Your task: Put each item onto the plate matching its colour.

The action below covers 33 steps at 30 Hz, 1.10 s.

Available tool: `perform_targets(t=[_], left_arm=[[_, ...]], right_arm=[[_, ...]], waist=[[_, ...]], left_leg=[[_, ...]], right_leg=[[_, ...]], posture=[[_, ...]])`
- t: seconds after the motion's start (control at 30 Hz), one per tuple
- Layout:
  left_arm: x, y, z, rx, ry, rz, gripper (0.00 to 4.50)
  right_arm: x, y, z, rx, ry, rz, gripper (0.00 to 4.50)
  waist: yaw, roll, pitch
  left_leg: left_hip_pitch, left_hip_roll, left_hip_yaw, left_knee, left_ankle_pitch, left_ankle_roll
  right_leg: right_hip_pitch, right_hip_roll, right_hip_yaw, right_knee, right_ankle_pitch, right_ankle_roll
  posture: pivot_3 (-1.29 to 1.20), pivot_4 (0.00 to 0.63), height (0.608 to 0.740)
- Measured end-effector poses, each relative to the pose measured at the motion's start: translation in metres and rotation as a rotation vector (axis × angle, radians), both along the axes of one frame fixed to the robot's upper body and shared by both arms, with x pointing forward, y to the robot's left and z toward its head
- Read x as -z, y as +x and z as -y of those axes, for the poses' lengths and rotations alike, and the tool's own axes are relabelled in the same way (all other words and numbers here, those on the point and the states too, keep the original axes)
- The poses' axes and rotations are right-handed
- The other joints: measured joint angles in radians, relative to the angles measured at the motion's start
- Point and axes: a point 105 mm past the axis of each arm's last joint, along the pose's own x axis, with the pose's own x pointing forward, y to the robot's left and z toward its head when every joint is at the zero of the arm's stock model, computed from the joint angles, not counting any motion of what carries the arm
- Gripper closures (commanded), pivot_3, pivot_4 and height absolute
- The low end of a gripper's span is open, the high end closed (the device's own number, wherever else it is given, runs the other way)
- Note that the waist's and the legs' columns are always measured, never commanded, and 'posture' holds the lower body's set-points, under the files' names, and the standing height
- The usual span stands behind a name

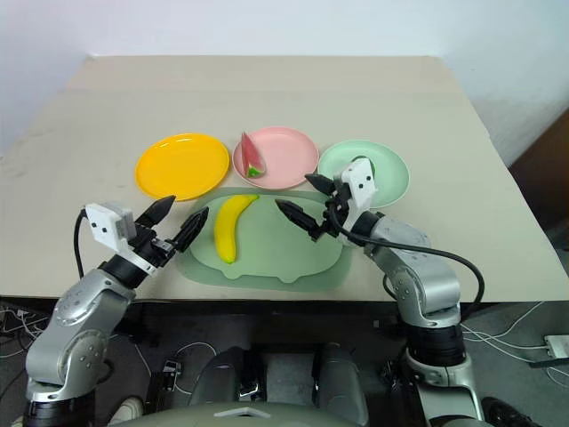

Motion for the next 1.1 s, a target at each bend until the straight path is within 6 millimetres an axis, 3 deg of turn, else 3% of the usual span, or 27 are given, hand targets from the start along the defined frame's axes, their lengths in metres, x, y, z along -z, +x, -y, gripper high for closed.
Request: perform_targets(t=[0.23, 0.67, 0.97, 1.1], left_arm=[[0.018, 0.005, 0.005, -0.065, 0.033, -0.100, 0.26], [0.010, 0.028, 0.025, 0.007, 0.086, -0.179, 0.26], [0.034, 0.036, 0.043, 0.064, 0.187, -0.365, 0.26], [0.036, 0.038, 0.048, 0.085, 0.219, -0.402, 1.28]], right_arm=[[0.004, 0.000, 0.000, -0.013, -0.034, 0.000, 0.04], [0.010, 0.001, 0.026, 0.082, -0.043, -0.057, 0.04], [0.013, 0.005, 0.029, 0.123, -0.058, -0.076, 0.04], [0.012, 0.006, 0.031, 0.138, -0.068, -0.079, 0.00]], waist=[[0.007, -0.001, 0.001], [0.023, -0.002, 0.001], [0.025, -0.002, 0.001], [0.024, -0.002, 0.001]], left_leg=[[0.010, 0.000, -0.001, -0.001, -0.004, 0.006], [0.011, 0.000, -0.001, -0.001, -0.003, 0.005], [0.011, 0.000, -0.001, 0.000, -0.002, 0.003], [0.011, 0.000, -0.001, -0.001, -0.002, 0.003]], right_leg=[[0.010, -0.001, -0.001, -0.002, 0.000, 0.000], [0.011, -0.001, -0.001, -0.002, 0.000, 0.000], [0.011, -0.001, -0.001, -0.002, 0.000, 0.000], [0.011, -0.001, -0.001, -0.002, 0.000, 0.000]], posture=[[0.00, 0.150, 0.695], [0.00, 0.150, 0.695], [0.00, 0.150, 0.695], [0.00, 0.150, 0.695]])
